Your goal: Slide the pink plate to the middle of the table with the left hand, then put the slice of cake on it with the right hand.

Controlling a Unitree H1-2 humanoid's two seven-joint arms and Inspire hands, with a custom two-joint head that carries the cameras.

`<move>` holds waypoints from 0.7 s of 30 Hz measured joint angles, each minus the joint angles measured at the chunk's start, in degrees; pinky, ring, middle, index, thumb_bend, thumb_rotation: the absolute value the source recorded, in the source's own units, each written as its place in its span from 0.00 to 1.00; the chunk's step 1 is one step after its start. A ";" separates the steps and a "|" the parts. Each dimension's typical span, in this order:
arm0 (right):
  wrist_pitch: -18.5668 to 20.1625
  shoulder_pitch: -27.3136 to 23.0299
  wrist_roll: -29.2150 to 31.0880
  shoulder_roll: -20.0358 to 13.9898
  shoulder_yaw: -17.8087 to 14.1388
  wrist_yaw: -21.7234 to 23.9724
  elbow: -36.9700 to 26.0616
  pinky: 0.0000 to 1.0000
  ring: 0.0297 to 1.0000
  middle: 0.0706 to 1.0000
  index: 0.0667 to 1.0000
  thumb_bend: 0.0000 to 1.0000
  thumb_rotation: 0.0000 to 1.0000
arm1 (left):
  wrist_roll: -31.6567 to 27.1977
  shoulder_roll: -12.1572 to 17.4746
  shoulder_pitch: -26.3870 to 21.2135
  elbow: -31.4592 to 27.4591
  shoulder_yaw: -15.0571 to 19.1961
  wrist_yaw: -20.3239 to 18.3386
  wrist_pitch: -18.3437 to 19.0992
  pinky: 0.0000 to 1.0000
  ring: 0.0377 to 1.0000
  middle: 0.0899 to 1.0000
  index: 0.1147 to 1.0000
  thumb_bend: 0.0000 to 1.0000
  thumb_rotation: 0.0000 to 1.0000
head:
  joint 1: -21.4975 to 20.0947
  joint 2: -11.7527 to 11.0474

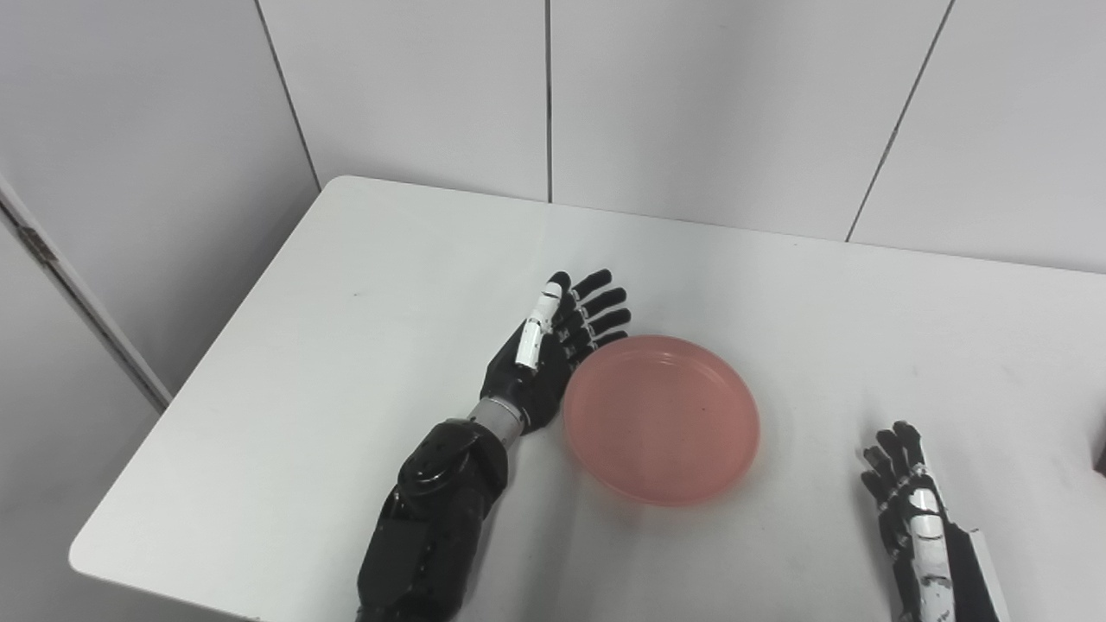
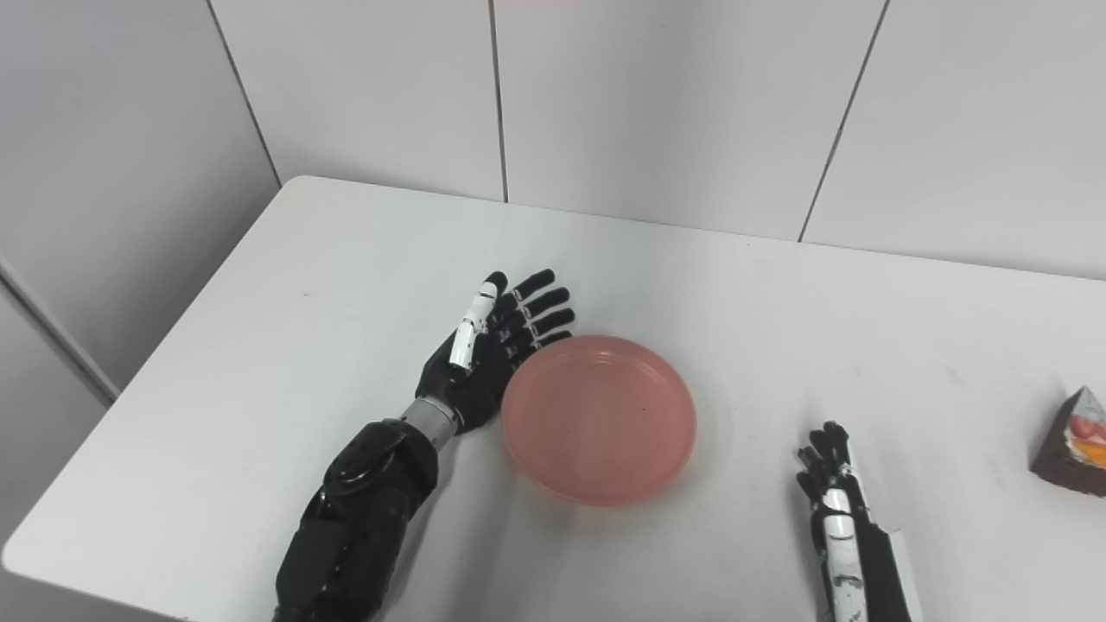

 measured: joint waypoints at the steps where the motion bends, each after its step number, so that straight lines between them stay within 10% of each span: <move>1: 0.00 0.01 -0.22 0.19 0.13 -0.20 -0.04 0.97 0.96 0.97 0.98 0.35 1.00 | -0.02 -0.20 0.33 -0.29 -0.34 -0.40 0.07 0.82 0.83 0.83 0.82 0.37 1.00 | -0.36 0.09; 21: 1.66 -0.05 -3.25 1.13 1.87 -1.81 -1.00 0.95 0.95 0.96 0.98 0.35 1.00 | 1.72 0.67 3.04 1.43 -1.00 -5.35 -6.00 0.83 0.83 0.82 0.80 0.41 1.00 | -6.86 1.50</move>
